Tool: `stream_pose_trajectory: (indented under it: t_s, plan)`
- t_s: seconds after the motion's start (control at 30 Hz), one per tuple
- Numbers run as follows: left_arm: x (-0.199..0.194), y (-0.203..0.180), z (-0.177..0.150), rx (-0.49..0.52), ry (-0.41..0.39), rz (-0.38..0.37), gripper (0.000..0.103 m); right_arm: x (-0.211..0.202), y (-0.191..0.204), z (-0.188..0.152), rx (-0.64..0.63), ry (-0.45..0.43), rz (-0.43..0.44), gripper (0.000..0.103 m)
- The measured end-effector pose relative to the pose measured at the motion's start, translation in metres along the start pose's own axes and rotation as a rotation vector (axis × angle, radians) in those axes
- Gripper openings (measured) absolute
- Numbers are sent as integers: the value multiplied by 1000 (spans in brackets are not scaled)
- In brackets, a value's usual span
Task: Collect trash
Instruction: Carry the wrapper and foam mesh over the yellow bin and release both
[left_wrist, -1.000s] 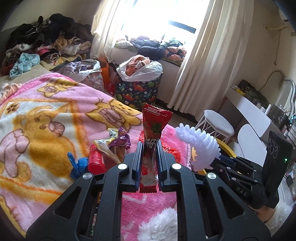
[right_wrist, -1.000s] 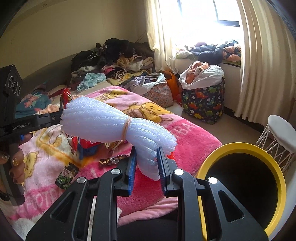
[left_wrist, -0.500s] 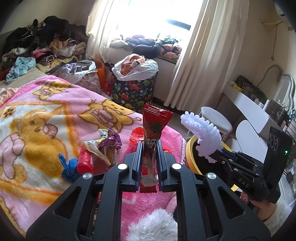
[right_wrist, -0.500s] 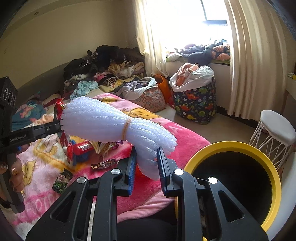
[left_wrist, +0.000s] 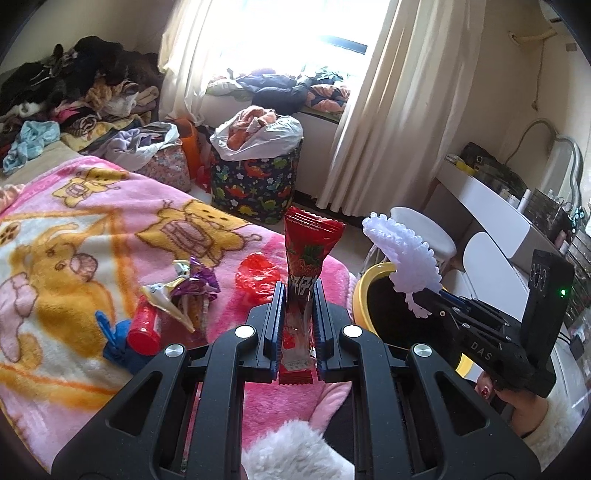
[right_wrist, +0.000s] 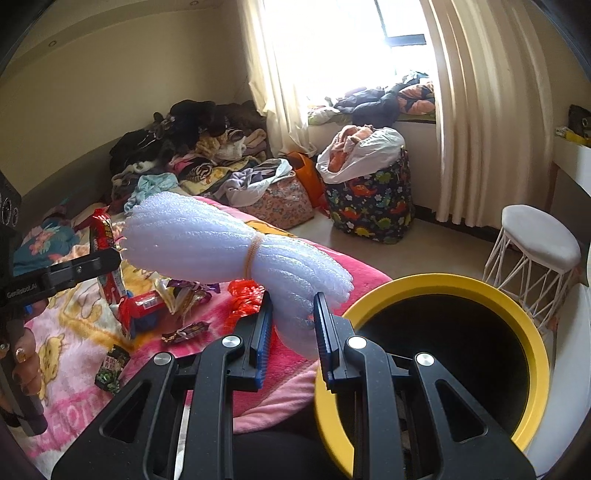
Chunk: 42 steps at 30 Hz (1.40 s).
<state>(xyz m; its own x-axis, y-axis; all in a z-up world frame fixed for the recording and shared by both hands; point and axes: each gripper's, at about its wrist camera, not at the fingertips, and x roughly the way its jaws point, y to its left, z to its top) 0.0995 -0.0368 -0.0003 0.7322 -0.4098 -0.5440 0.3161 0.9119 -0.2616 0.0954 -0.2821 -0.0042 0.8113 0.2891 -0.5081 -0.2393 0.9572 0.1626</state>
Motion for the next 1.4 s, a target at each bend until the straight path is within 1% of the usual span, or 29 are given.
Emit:
stream_pose_trajectory:
  t_s: [0.8, 1.17, 1.4]
  plan:
    - [20, -44, -4, 75, 37, -43, 9, -9, -49, -7, 114, -11, -62, 21]
    - [36, -62, -9, 106, 70, -66, 9, -8, -75, -14, 185, 11, -106, 21]
    - [50, -78, -14, 137, 95, -89, 9, -5, -99, -23, 258, 39, -139, 21]
